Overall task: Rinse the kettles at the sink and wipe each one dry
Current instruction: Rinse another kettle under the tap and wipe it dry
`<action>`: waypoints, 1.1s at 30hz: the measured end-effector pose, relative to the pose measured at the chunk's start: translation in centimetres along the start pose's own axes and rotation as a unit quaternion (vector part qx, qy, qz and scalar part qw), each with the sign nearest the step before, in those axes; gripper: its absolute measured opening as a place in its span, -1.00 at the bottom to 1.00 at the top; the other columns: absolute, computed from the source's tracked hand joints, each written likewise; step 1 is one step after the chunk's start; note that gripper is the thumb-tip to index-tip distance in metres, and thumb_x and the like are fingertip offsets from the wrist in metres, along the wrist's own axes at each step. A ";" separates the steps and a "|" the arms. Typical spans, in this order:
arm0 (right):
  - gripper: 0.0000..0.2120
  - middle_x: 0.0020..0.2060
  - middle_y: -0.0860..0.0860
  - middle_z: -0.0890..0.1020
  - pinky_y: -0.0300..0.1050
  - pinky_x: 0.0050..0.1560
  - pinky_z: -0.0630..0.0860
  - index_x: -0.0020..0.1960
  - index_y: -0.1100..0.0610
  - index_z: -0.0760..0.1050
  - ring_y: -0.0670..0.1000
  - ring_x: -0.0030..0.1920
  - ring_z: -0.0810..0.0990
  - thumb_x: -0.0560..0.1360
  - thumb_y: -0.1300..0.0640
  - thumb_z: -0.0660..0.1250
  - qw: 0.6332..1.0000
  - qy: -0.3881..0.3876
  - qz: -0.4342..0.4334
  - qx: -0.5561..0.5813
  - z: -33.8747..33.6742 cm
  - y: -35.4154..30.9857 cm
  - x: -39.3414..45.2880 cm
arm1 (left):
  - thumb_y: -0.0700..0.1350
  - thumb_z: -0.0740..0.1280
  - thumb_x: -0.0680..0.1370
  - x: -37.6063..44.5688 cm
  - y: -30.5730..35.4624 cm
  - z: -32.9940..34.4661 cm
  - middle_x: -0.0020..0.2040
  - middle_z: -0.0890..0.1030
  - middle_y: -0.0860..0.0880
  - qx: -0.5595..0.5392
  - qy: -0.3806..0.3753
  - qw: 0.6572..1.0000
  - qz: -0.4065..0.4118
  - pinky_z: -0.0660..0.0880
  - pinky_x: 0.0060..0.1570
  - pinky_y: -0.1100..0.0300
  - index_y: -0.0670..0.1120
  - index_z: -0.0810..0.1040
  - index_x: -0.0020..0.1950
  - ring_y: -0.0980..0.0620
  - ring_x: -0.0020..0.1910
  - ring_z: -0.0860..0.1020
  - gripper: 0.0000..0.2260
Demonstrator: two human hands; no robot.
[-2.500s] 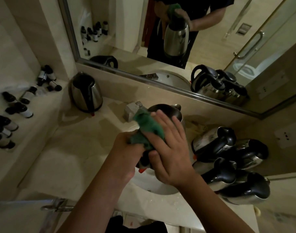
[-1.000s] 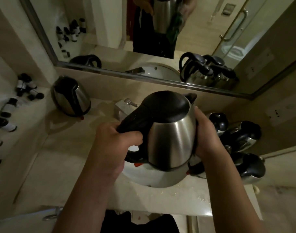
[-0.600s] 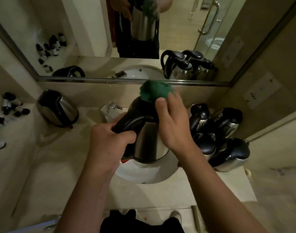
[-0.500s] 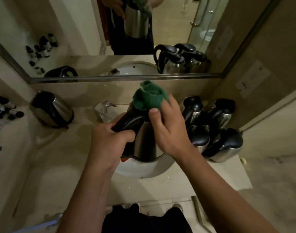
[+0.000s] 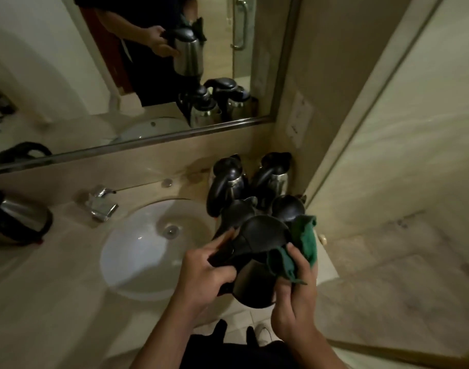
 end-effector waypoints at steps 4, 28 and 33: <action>-0.53 0.45 0.13 0.38 0.11 0.47 0.39 0.47 -0.33 0.32 0.10 0.49 0.38 0.59 -0.04 0.16 0.995 0.061 0.077 0.008 -4.2 4.7 0.4 | -0.33 0.39 0.25 1.9 -1.5 5.1 -0.18 0.69 -0.20 0.008 -0.013 1.000 0.018 0.50 -0.25 0.18 0.12 0.62 0.31 -0.01 -0.24 0.60 -0.33; -0.34 0.56 0.02 0.10 0.21 0.17 0.64 0.46 -0.44 0.19 0.21 0.44 0.42 0.42 -0.29 0.36 0.960 -0.118 0.200 -0.158 -5.5 19.8 -1.0 | -0.37 0.48 0.32 10.4 -12.9 12.9 0.19 0.65 0.07 0.150 0.026 0.988 0.000 0.50 0.07 0.40 -0.17 0.65 0.22 0.27 0.10 0.63 -0.54; -0.36 0.51 0.11 0.16 0.25 0.21 0.61 0.40 -0.23 0.31 0.27 0.39 0.47 0.36 -0.26 0.40 0.961 -0.110 0.182 -0.178 -6.0 19.6 -1.1 | -0.24 0.50 0.33 10.0 -14.3 12.7 0.11 0.62 0.21 0.201 0.045 0.978 -0.010 0.50 0.12 0.38 -0.16 0.73 0.07 0.40 0.10 0.57 -0.69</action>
Point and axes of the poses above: each hand's wrist, its own x-axis towards the middle knuckle, its own z-axis out of the palm, y = z × x, the point moved 10 cm from there along x, towards the middle knuckle
